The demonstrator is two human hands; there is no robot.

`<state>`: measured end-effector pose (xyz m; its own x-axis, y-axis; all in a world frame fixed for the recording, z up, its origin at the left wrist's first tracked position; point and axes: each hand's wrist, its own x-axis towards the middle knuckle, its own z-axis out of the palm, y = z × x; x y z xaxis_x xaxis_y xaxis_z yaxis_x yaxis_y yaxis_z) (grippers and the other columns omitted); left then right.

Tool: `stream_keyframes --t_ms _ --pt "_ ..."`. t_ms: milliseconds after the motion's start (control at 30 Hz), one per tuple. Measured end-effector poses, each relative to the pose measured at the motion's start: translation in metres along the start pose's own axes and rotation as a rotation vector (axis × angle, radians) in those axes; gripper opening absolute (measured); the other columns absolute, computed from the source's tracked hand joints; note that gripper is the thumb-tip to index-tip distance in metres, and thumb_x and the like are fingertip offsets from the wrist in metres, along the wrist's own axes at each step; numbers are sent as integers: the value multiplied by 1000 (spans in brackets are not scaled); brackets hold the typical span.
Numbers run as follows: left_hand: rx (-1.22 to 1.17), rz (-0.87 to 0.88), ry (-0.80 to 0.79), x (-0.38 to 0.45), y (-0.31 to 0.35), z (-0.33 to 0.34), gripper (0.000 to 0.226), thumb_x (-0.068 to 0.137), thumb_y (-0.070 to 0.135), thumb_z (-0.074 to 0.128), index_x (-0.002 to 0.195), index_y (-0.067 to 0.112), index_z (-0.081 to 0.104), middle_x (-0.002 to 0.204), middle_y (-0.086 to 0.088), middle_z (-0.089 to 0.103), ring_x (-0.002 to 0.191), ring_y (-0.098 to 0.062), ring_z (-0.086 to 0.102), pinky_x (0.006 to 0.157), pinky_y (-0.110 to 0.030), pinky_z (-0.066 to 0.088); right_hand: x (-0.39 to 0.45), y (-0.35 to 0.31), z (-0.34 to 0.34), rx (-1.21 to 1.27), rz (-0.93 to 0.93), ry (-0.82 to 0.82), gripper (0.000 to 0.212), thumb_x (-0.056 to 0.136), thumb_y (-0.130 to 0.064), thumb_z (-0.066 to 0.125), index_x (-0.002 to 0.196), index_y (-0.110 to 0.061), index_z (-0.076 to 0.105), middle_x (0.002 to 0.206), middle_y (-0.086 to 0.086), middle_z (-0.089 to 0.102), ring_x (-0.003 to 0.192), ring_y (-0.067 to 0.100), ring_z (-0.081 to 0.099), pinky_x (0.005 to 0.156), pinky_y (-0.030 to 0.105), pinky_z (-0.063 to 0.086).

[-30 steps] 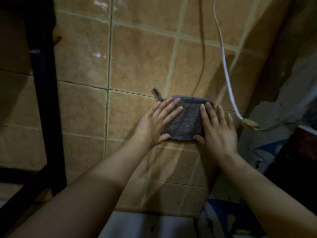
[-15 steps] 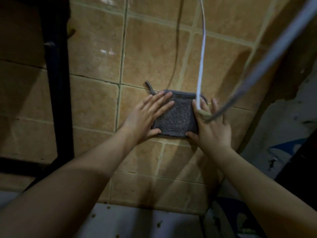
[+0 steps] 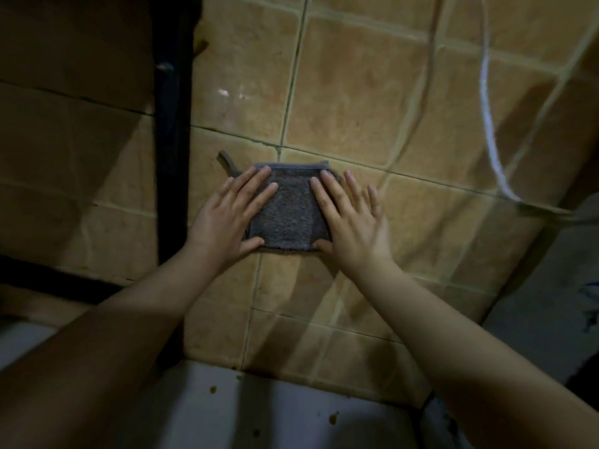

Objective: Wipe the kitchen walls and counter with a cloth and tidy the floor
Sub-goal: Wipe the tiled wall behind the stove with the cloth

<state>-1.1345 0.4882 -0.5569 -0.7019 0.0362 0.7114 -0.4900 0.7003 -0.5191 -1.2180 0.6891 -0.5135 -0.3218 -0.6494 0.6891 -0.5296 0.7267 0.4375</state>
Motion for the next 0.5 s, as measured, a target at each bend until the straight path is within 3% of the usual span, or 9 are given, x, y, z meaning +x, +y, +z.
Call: stream_keyframes --t_ms 67,233,367,500 --pt "5 -23 -24 -8 1 5 112 78 75 27 135 6 -39 142 -18 -39 139 -26 -15 112 -37 -5 0 -8 6 -10 -3 51 114 45 -53 82 145 -24 34 149 -5 38 136 24 38 108 40 15" --pt "-11 -44 -78 -19 3 10 110 79 75 26 135 6 -39 143 -18 -37 143 -23 -12 112 -37 -5 -7 -17 13 -52 -42 62 112 53 -57 78 148 -24 27 153 -5 31 138 24 34 108 40 12" --pt "-41 -64 -151 -29 8 15 107 84 72 25 130 6 -45 134 -19 -52 138 -23 -25 110 -40 -9 -14 -28 21 -55 -27 71 114 50 -57 80 147 -24 29 151 -6 34 136 23 37 107 39 15" --pt "-34 -70 -137 -42 14 21 109 83 73 26 131 4 -43 135 -21 -51 139 -22 -22 110 -40 -8 -22 -38 29 -31 -28 69 113 52 -54 80 147 -25 28 152 -7 32 137 23 36 108 39 13"
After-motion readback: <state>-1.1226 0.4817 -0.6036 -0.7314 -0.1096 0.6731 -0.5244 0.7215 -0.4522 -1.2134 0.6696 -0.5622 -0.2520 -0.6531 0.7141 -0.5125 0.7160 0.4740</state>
